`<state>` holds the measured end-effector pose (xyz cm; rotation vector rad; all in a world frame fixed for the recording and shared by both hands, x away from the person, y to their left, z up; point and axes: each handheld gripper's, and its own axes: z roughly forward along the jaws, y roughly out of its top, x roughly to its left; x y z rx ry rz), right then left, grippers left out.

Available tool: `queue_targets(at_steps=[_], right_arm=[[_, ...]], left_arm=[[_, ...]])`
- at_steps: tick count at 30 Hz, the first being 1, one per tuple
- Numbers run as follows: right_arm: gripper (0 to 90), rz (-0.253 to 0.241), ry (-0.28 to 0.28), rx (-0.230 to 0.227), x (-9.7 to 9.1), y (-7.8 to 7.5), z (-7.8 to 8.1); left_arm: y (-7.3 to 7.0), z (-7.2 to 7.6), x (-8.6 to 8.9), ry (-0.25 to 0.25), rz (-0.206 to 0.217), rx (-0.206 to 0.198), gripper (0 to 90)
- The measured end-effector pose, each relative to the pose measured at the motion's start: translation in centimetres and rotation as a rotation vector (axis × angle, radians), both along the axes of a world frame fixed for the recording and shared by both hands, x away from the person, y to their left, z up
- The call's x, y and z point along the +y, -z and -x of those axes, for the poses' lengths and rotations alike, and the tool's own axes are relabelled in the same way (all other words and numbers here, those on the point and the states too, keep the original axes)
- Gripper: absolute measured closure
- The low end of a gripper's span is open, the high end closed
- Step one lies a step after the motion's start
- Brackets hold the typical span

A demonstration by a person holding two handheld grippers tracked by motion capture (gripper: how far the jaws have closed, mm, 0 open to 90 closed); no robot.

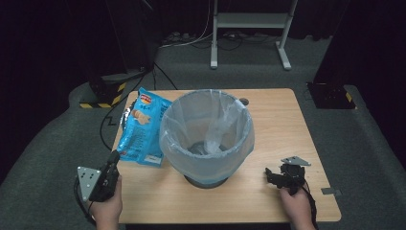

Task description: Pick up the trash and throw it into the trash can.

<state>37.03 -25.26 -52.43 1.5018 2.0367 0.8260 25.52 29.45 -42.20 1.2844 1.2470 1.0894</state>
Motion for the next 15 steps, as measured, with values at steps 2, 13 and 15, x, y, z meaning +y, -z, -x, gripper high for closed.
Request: queue_targets(at_steps=[2,13,15], right_arm=[[12.6,-0.001,0.001,0.001,0.0,0.0,0.0],[12.6,0.001,-0.001,-0.001,0.0,0.0,0.0],[12.6,0.001,0.000,0.000,0.0,0.0,0.0]], left_arm=[[-0.4,0.2,0.2,-0.004,0.005,-0.016,89.7],[-2.8,1.2,0.4,-0.061,0.014,-0.117,89.7],[-3.3,1.3,0.3,-0.067,0.012,-0.132,89.7]])
